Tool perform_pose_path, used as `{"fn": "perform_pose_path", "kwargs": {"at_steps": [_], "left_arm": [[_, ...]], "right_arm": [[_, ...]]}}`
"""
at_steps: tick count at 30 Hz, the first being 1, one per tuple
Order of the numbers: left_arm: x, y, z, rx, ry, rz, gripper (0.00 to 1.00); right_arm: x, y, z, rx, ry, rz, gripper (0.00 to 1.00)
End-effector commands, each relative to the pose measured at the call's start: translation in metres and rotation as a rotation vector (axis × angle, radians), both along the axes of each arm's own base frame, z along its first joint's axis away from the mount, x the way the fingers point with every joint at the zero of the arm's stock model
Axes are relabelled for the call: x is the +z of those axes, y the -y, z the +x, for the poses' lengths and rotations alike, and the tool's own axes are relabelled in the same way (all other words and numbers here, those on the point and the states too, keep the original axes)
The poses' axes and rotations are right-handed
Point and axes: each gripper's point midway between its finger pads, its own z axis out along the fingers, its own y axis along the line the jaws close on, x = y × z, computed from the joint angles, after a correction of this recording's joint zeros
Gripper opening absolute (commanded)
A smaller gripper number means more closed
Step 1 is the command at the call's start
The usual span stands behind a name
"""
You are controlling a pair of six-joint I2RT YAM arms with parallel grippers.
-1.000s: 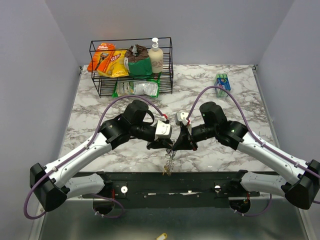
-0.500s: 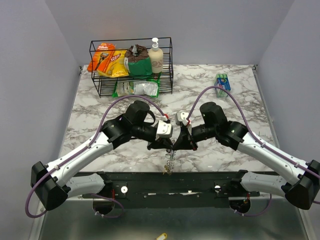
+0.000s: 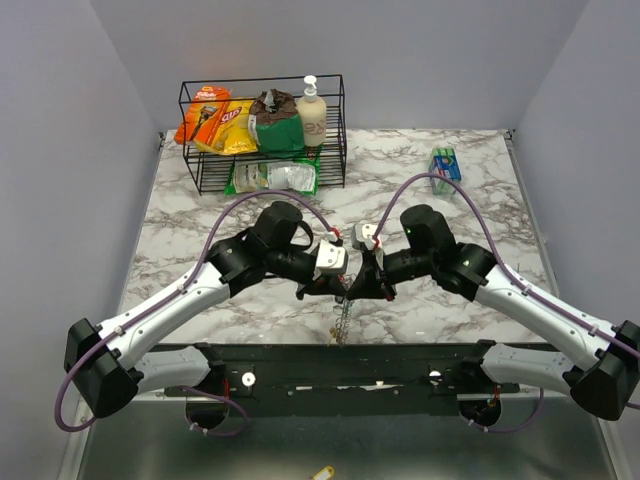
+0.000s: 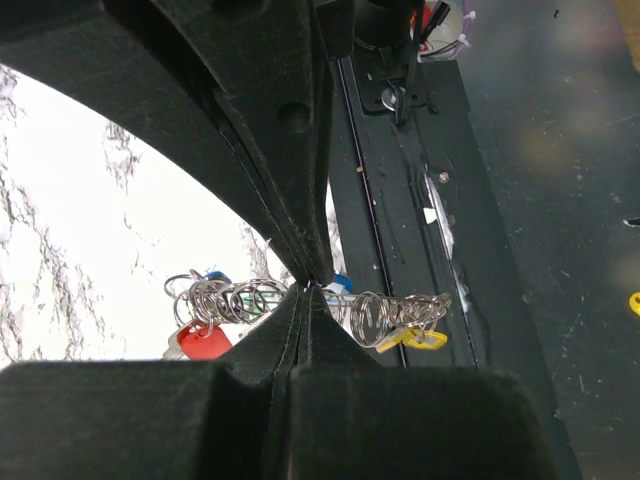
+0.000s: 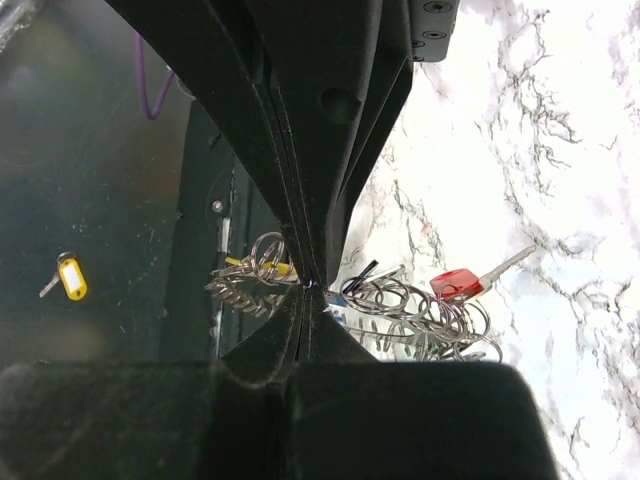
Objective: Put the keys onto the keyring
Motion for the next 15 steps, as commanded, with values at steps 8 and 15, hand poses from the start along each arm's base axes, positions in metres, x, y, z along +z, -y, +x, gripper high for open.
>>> {"fn": "perform_pose_path", "kwargs": {"at_steps": [8,15], "left_arm": [[0.015,0.009,0.014,0.149,0.017,-0.159,0.00],[0.033,0.011,0.027,0.250,0.052,-0.302,0.00]], "right_arm": [[0.038,-0.005,0.004,-0.032,0.081,0.125,0.31],[0.067,0.002,0.014,-0.163,0.141,0.236,0.68]]}}
